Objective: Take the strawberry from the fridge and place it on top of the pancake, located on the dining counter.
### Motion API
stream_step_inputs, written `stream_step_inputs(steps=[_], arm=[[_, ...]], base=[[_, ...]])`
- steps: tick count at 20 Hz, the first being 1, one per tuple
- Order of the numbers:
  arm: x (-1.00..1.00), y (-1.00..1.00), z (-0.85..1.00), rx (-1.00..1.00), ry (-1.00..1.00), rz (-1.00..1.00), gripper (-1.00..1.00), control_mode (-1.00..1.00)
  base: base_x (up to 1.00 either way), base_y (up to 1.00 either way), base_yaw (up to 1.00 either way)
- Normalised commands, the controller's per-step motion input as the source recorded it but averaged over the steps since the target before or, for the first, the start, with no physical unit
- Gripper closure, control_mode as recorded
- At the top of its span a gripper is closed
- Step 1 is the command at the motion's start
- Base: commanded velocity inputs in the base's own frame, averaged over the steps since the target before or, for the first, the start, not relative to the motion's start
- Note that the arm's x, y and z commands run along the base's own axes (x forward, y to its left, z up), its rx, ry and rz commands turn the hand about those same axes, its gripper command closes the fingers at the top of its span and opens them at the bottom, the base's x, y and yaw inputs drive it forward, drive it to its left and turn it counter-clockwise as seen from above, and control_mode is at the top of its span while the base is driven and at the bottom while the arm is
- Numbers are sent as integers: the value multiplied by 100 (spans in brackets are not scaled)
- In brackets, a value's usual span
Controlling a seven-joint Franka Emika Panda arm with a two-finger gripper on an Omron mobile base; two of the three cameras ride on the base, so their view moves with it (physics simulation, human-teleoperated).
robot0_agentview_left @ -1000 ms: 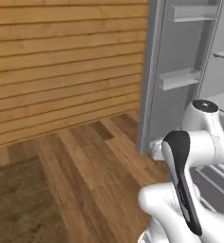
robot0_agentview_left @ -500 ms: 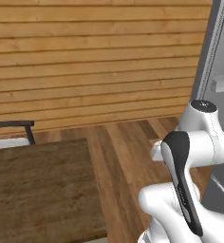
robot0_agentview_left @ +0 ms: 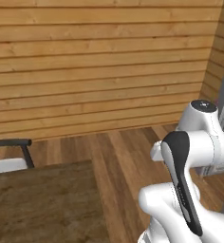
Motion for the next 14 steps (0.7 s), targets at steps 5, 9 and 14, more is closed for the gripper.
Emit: stream_step_inputs(steps=[5, 9, 14], arm=[[0, 0, 0, 0, 0, 0, 100, 100], [0, 0, 0, 0, 0, 0, 100, 100], [0, 0, 0, 0, 0, 0, 100, 100]], base=[[100, 8, -8], [100, 31, -13], [100, 40, -12]])
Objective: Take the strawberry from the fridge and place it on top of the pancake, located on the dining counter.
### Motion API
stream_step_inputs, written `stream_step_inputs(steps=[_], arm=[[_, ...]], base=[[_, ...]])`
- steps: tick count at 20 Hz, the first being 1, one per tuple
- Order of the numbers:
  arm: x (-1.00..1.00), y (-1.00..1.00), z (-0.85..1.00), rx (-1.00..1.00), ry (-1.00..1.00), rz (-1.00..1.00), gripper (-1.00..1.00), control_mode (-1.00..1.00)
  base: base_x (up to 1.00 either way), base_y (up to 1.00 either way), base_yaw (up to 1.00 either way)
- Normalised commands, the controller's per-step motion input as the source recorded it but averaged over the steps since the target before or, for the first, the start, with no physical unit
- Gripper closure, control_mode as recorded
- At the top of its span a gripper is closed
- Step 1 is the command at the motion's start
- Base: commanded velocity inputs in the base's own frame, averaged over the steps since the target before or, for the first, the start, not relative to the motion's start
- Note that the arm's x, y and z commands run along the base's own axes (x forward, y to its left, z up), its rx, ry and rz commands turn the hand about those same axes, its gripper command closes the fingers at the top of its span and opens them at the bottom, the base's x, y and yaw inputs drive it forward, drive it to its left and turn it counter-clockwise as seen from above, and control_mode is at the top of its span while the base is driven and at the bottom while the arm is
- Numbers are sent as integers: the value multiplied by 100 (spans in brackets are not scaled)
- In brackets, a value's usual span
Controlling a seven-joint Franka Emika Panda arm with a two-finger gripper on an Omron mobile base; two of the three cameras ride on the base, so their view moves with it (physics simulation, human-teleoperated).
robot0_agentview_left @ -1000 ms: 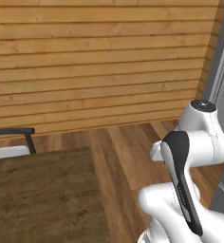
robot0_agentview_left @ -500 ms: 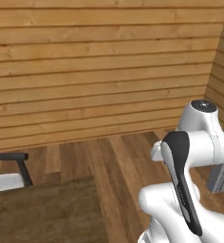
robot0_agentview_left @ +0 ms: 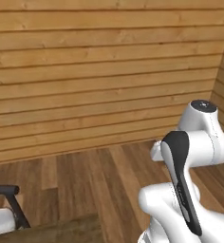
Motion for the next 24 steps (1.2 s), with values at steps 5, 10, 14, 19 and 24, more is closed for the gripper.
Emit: stream_step_inputs(steps=[5, 10, 14, 19, 24], arm=[[0, 0, 0, 0, 0, 0, 100, 100], [0, 0, 0, 0, 0, 0, 100, 100], [0, 0, 0, 0, 0, 0, 100, 100], [0, 0, 0, 0, 0, 0, 100, 100], [0, 0, 0, 0, 0, 0, 100, 100]], base=[[100, 28, -10], [100, 41, -3], [100, 47, 8], [100, 44, 29], [100, 15, 58]])
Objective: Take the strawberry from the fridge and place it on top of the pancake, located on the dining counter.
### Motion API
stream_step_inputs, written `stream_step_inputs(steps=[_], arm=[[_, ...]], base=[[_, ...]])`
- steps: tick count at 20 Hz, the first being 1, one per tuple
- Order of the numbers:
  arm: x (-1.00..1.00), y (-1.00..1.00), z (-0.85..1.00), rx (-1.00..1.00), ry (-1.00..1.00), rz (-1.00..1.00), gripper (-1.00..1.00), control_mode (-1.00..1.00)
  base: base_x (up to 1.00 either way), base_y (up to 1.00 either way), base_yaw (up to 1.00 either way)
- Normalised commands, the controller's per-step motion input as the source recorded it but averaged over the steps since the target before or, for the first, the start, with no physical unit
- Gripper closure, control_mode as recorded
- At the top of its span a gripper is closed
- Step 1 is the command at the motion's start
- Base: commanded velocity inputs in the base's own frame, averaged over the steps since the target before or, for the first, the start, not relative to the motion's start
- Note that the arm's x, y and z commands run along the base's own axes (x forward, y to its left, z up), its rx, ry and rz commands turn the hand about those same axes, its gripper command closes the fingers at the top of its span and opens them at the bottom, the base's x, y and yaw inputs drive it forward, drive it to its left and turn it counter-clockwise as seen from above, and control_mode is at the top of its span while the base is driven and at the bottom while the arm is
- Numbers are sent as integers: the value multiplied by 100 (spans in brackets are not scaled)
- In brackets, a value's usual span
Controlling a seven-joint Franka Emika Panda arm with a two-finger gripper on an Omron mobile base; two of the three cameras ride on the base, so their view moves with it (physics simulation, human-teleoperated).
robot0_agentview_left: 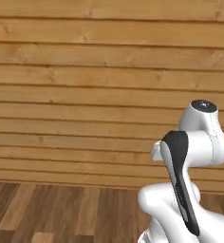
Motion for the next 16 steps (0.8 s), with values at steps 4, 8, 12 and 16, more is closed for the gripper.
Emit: stream_step_inputs(steps=[4, 8, 12, 16], arm=[[0, 0, 0, 0, 0, 0, 100, 100], [0, 0, 0, 0, 0, 0, 100, 100], [0, 0, 0, 0, 0, 0, 100, 100], [0, 0, 0, 0, 0, 0, 100, 100]], base=[[78, 0, 83], [43, -3, 96], [32, -6, 100], [33, -8, 99]])
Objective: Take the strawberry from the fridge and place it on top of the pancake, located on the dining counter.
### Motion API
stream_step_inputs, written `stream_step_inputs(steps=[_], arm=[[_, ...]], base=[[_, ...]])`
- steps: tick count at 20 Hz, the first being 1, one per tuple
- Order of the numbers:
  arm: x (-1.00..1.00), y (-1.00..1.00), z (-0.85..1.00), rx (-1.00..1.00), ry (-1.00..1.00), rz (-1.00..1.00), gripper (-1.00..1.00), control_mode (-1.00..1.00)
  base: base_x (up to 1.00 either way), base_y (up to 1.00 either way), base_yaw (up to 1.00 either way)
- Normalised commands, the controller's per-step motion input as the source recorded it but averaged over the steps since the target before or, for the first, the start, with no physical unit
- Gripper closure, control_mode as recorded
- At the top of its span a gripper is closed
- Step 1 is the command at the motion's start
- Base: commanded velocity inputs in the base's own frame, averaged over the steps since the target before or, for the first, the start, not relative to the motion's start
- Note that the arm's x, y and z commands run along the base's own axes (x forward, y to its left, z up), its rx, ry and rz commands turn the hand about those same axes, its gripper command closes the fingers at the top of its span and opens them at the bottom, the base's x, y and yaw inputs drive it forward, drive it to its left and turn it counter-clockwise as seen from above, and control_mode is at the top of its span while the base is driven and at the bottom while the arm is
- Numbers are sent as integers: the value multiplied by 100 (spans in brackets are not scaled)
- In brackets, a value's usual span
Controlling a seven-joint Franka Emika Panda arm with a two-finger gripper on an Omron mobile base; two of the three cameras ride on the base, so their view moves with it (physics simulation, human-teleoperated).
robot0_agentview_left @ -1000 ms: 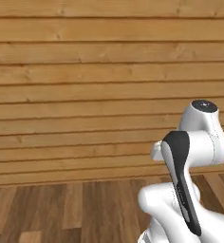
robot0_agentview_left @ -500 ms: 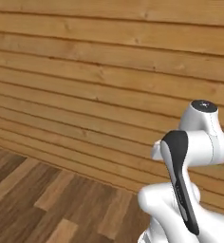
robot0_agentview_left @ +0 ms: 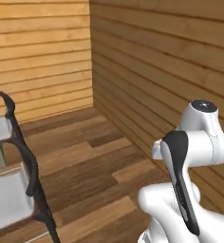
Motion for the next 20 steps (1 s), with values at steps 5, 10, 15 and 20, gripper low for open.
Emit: stream_step_inputs(steps=[5, 10, 15, 20], arm=[[0, 0, 0, 0, 0, 0, 100, 100], [0, 0, 0, 0, 0, 0, 100, 100], [0, 0, 0, 0, 0, 0, 100, 100], [0, 0, 0, 0, 0, 0, 100, 100]], base=[[62, -23, 92], [78, -30, 88], [84, -75, 71], [64, -100, 55]])
